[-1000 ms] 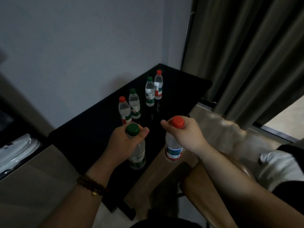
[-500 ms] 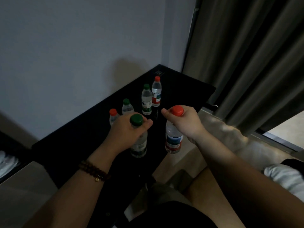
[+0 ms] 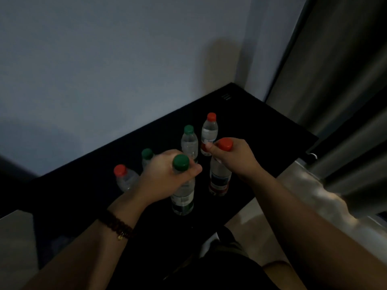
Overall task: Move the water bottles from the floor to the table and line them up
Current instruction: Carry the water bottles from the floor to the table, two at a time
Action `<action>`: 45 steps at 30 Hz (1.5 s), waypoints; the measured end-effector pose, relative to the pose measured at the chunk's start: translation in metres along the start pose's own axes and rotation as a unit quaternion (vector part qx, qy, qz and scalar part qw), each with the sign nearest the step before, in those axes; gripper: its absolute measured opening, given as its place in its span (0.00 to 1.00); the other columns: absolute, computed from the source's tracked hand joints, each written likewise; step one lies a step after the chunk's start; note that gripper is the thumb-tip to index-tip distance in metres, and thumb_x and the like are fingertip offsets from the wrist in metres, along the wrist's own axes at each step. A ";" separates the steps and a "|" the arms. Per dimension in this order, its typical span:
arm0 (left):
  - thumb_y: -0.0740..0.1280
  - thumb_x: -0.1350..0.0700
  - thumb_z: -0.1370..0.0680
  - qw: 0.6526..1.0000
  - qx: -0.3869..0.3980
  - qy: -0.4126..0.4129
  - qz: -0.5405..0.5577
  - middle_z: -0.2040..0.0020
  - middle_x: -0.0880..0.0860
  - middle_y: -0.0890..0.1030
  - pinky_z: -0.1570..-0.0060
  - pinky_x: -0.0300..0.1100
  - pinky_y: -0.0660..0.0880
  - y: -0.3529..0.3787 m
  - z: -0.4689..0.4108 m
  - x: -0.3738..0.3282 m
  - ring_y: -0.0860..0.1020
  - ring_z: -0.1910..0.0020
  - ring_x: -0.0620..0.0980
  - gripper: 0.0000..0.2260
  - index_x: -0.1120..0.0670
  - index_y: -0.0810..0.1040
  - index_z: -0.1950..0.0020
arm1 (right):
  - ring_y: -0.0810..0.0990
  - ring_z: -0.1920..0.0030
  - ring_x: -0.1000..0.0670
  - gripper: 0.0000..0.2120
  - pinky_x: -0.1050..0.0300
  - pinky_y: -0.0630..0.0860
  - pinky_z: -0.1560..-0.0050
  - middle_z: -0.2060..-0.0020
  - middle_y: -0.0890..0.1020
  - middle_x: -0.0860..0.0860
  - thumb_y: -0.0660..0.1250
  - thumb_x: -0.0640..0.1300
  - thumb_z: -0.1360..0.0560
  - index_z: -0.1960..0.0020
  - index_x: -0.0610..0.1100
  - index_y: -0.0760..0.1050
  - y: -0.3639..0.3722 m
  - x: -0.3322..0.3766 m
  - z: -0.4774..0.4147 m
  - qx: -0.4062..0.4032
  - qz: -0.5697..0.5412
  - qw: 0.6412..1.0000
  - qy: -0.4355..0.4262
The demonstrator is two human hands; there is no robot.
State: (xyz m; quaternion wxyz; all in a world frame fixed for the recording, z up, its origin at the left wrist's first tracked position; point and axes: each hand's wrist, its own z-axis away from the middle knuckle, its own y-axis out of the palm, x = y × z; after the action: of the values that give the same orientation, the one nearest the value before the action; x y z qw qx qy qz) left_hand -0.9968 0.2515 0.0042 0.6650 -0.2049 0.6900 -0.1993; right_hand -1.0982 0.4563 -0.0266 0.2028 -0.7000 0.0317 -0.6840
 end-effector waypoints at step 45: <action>0.78 0.44 0.29 0.954 -0.105 -0.270 -0.077 0.52 0.46 0.83 0.53 0.39 0.74 0.172 -0.296 -0.021 0.81 0.50 0.47 0.17 0.50 0.85 0.45 | 0.81 0.59 0.57 0.05 0.61 0.77 0.54 0.60 0.85 0.53 0.77 0.44 0.28 0.53 0.47 0.84 -0.162 -0.115 -0.274 0.259 0.062 0.963 0.045</action>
State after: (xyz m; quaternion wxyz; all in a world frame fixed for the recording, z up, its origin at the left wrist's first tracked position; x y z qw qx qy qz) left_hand -1.2950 0.4078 -0.0622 0.7839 -0.3721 0.4841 -0.1132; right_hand -1.4093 0.5760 -0.0871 0.4178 -0.5885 -0.0940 -0.6858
